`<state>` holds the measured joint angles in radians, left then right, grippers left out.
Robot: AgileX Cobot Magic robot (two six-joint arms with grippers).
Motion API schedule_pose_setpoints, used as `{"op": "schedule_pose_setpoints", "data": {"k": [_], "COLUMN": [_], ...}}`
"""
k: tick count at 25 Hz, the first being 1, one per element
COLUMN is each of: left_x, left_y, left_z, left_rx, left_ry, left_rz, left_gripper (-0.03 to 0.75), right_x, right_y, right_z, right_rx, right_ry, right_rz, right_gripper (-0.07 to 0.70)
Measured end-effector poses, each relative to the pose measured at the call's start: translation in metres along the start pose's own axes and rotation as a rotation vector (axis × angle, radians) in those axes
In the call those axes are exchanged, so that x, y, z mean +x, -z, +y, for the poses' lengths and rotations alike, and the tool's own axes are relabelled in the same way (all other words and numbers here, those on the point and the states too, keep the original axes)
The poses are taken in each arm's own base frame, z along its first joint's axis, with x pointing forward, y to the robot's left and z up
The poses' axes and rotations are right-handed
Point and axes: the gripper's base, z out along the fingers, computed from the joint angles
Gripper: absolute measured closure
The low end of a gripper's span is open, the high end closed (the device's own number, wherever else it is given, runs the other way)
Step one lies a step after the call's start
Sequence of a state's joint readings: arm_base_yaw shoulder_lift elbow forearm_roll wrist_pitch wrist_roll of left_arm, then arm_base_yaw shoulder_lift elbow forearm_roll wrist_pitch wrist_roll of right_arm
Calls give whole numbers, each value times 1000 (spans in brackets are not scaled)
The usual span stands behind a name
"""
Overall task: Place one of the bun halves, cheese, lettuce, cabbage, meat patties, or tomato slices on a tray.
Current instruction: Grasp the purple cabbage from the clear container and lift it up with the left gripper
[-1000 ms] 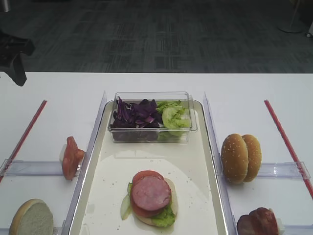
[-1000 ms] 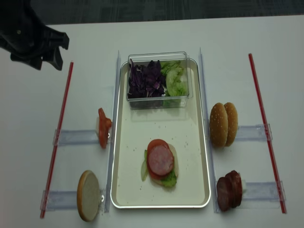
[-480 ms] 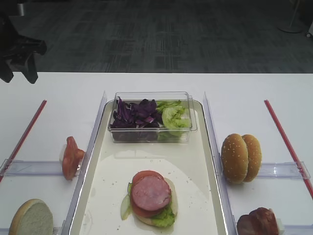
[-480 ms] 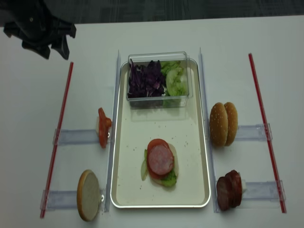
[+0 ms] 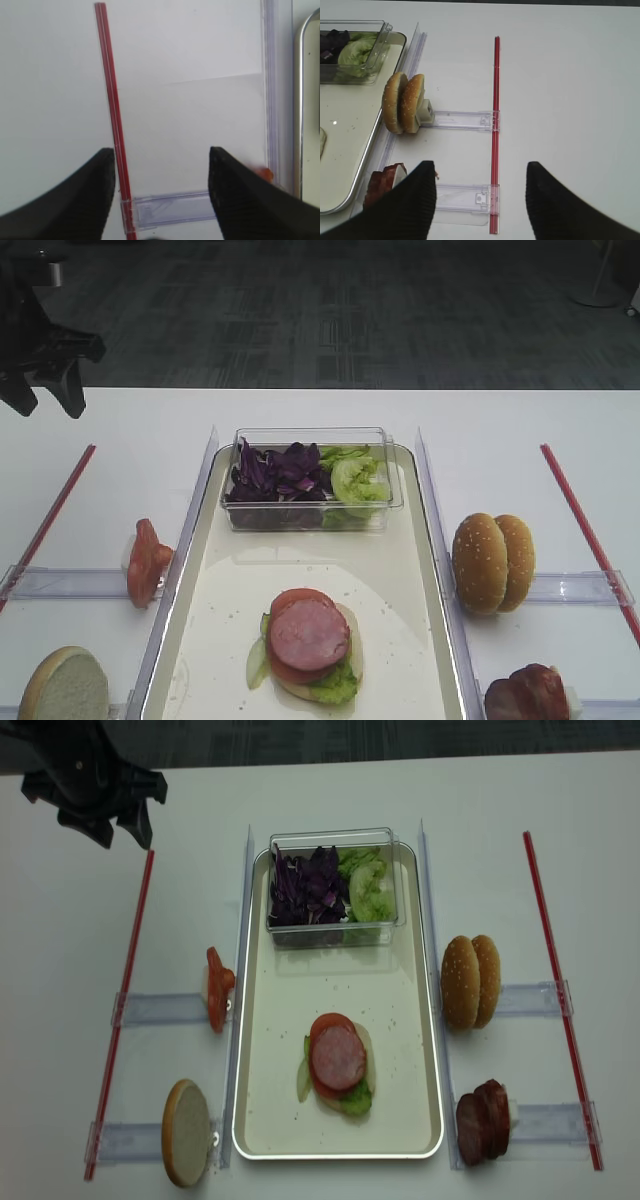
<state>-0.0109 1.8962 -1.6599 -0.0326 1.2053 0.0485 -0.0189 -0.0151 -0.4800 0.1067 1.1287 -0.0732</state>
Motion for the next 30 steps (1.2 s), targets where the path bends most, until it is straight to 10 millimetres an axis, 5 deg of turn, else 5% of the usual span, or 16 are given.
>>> {"op": "schedule_pose_setpoints", "data": {"k": [8,18,30], "left_x": [-2,-6,-18], "left_y": [-2,-3,-21], "left_z": [-1,-31,-103], "left_rx": [1,17,54], "left_ry": [-24,-120,-303], "left_rz": [0,-17,-8], "left_gripper": [335,335,335], "right_x": [0,0,0], "right_y": [0,0,0], "right_z": [0,0,0], "right_rx": [0,0,0], "right_ry": [0,0,0], "right_rz": [0,0,0], "right_gripper": [198,198,198]}}
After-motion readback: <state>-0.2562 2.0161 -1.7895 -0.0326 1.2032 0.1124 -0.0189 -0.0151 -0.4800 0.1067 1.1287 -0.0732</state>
